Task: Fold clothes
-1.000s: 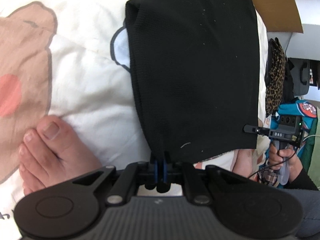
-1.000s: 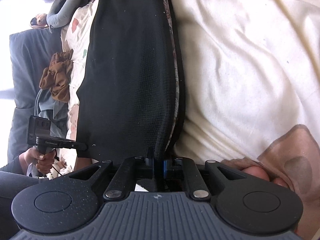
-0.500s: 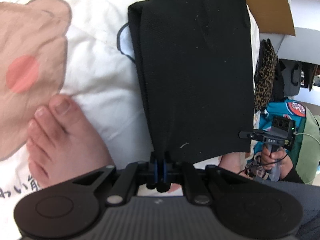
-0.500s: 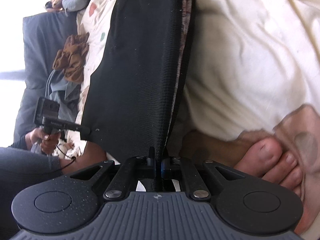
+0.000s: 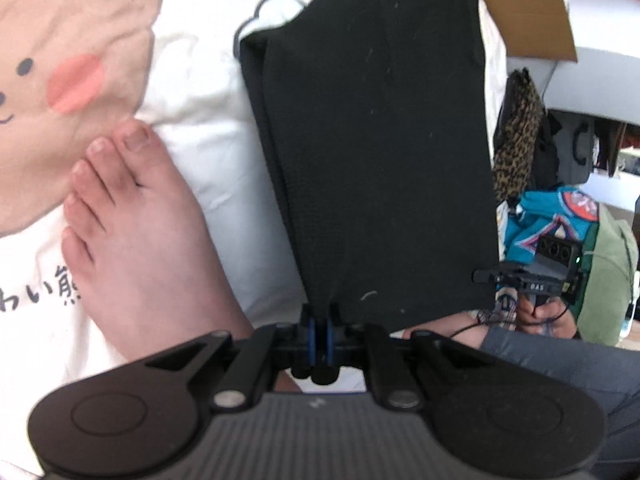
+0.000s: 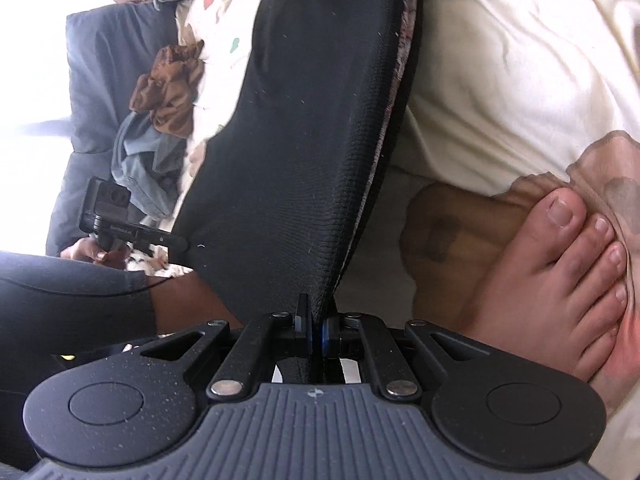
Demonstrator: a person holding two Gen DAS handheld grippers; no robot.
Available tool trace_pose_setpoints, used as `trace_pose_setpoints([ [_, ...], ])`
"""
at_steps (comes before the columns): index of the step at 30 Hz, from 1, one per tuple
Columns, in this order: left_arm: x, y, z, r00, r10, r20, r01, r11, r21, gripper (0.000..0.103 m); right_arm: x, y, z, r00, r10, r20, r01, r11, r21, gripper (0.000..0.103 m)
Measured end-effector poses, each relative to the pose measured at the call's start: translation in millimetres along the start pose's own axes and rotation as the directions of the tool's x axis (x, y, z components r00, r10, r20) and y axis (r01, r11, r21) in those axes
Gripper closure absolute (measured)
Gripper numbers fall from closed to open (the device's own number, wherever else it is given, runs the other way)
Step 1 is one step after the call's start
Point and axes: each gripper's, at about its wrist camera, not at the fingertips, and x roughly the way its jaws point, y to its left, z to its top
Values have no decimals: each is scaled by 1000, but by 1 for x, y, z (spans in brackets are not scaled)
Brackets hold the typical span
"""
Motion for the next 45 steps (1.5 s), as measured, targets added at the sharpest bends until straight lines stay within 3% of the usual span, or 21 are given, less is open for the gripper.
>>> trace_pose_setpoints([
  [10,-17,-39,38,992,8,122,-14,999,50,98,-16,15,23,998,13,68,-10,999,-34,101],
  [13,-40,-31,35,986,3,166,-12,998,54,98,-20,19,33,995,8,99,-4,999,-40,101],
  [22,-56,-35,53,976,20,217,-33,998,58,98,-31,22,65,979,2,205,7,999,-46,101],
  [27,-66,-46,72,967,29,254,-56,993,99,98,-30,22,84,969,-27,247,41,998,-52,101],
  [33,-71,-69,118,951,58,304,-116,977,176,98,-34,31,121,949,-79,306,113,989,-92,101],
  [45,-74,-92,172,929,87,359,-178,957,230,98,-42,36,187,930,-144,338,198,971,-132,100],
])
